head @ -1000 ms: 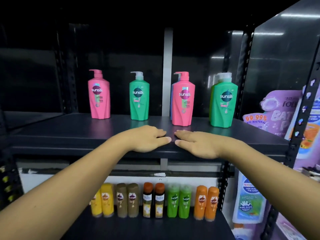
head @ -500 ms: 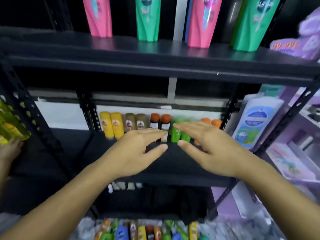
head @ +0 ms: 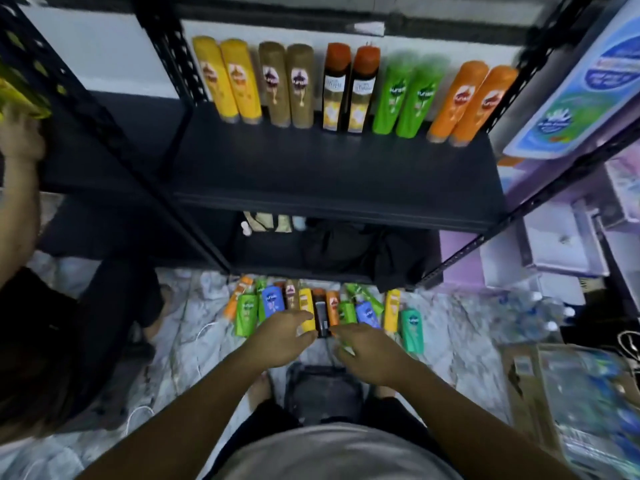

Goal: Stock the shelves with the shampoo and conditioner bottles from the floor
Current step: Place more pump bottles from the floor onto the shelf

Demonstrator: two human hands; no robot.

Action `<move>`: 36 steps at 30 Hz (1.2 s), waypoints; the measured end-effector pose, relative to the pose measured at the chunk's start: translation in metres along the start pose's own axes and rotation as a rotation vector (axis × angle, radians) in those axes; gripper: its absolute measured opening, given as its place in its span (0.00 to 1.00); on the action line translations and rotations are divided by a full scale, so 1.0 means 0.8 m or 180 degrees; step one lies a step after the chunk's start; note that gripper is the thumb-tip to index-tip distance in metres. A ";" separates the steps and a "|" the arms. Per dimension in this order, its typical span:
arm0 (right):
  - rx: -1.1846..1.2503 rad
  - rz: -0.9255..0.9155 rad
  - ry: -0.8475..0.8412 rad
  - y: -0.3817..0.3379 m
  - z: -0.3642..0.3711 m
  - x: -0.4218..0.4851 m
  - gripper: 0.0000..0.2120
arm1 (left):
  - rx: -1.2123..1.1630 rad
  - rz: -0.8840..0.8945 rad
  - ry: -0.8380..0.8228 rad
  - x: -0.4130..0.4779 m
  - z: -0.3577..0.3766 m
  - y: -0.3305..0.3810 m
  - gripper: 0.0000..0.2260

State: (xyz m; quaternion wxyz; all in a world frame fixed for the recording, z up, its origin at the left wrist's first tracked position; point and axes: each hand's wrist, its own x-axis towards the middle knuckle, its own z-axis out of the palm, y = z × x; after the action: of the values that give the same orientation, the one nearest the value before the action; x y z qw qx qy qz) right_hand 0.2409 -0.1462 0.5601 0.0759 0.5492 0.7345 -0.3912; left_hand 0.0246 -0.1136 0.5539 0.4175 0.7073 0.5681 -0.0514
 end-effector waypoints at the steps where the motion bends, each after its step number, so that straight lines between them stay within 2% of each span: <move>1: 0.0029 0.0093 -0.0078 0.003 0.013 0.004 0.36 | -0.0009 -0.0086 -0.0086 0.002 0.012 -0.007 0.24; 8: 0.0171 0.0232 -0.0238 0.022 0.050 0.031 0.28 | -0.0330 -0.0733 -0.0136 0.013 0.046 -0.050 0.27; 17: 0.0206 0.0259 -0.0401 0.028 0.062 0.071 0.29 | -0.0426 -0.0975 -0.0044 0.020 0.059 -0.079 0.27; 23: 0.0309 0.0181 -0.0607 0.014 0.071 0.138 0.29 | -0.0557 -0.1299 0.0098 0.027 0.051 -0.132 0.28; 29: 0.0415 0.0262 -0.0844 0.016 0.125 0.247 0.28 | -0.0758 -0.1550 0.0259 0.076 0.068 -0.236 0.26; 36: 0.0719 0.0672 -0.0807 0.074 0.262 0.451 0.26 | -0.0891 -0.1706 0.0307 0.232 0.158 -0.434 0.27</move>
State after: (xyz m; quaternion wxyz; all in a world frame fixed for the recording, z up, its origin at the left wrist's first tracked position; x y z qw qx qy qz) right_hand 0.0866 -0.0091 0.1927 0.1462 0.5746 0.6089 -0.5270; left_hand -0.1540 -0.0527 0.1856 0.4551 0.4695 0.7552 -0.0472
